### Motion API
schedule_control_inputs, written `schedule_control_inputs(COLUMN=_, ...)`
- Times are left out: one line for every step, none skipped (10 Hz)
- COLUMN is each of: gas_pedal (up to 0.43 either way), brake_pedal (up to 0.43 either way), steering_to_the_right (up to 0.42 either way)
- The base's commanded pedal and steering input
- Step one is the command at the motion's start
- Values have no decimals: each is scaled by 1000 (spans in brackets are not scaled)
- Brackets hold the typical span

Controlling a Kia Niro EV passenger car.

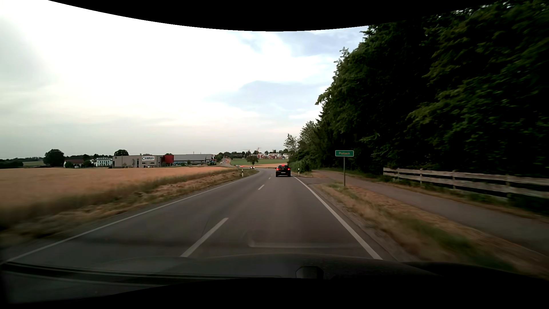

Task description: Follow the waypoints while adhering to traffic rules and regulations

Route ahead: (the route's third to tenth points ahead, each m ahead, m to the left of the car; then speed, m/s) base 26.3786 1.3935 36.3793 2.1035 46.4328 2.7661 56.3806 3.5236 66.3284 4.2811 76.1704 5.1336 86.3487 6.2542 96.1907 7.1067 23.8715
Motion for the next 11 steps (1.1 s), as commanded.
schedule_control_inputs(gas_pedal=0, brake_pedal=146, steering_to_the_right=-5)
schedule_control_inputs(gas_pedal=0, brake_pedal=146, steering_to_the_right=-6)
schedule_control_inputs(gas_pedal=0, brake_pedal=146, steering_to_the_right=-7)
schedule_control_inputs(gas_pedal=0, brake_pedal=146, steering_to_the_right=-8)
schedule_control_inputs(gas_pedal=0, brake_pedal=146, steering_to_the_right=-9)
schedule_control_inputs(gas_pedal=0, brake_pedal=146, steering_to_the_right=-9)
schedule_control_inputs(gas_pedal=0, brake_pedal=146, steering_to_the_right=-9)
schedule_control_inputs(gas_pedal=0, brake_pedal=140, steering_to_the_right=-10)
schedule_control_inputs(gas_pedal=0, brake_pedal=134, steering_to_the_right=-10)
schedule_control_inputs(gas_pedal=0, brake_pedal=128, steering_to_the_right=-10)
schedule_control_inputs(gas_pedal=0, brake_pedal=122, steering_to_the_right=-10)
